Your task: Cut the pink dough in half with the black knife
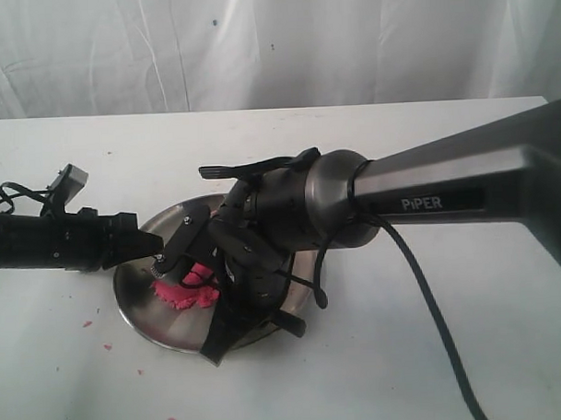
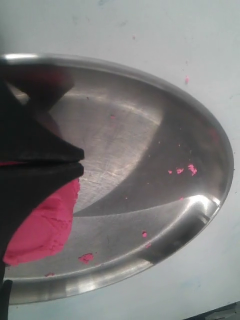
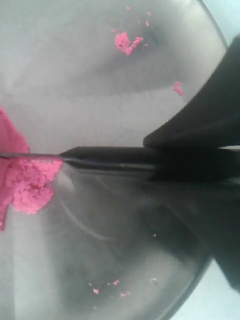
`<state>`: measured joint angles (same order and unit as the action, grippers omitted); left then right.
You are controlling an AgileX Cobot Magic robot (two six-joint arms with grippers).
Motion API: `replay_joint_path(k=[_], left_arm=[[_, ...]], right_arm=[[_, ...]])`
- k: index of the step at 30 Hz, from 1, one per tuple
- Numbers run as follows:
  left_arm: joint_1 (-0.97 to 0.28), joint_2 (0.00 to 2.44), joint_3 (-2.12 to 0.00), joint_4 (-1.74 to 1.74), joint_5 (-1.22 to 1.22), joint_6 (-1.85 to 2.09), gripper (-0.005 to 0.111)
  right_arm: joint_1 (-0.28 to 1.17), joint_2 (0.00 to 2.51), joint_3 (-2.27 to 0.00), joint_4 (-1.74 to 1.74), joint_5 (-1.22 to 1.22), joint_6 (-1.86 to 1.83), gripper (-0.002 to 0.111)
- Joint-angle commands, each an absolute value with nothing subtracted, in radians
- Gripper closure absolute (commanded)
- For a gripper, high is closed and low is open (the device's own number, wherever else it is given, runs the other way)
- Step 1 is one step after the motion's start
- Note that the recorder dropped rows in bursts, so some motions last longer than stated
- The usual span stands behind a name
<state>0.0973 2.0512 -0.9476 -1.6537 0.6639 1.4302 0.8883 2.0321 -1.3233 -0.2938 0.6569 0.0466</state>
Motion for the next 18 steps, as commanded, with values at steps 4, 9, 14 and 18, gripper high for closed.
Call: replay_joint_path(k=[4,9,14,18], left_arm=[[0.087,2.084,-0.938,-1.629,0.64,1.42,0.107],[0.093,2.073,-0.943,-1.636,0.648,1.42,0.107],[0.1,2.02,-0.944,-1.633,0.641,1.418,0.107],[0.1,1.983,-0.944,-1.631,0.641,1.418,0.107]], right_arm=[[0.883,2.036,-1.349,-0.29,0.698,0.042,0.108],[0.883,2.036,-1.366,-0.29,0.712,0.037,0.108],[0.883,2.036,-1.366,-0.245,0.724,-0.007,0.108],[0.883,2.036,-1.366,-0.158,0.737,-0.075,0.108]])
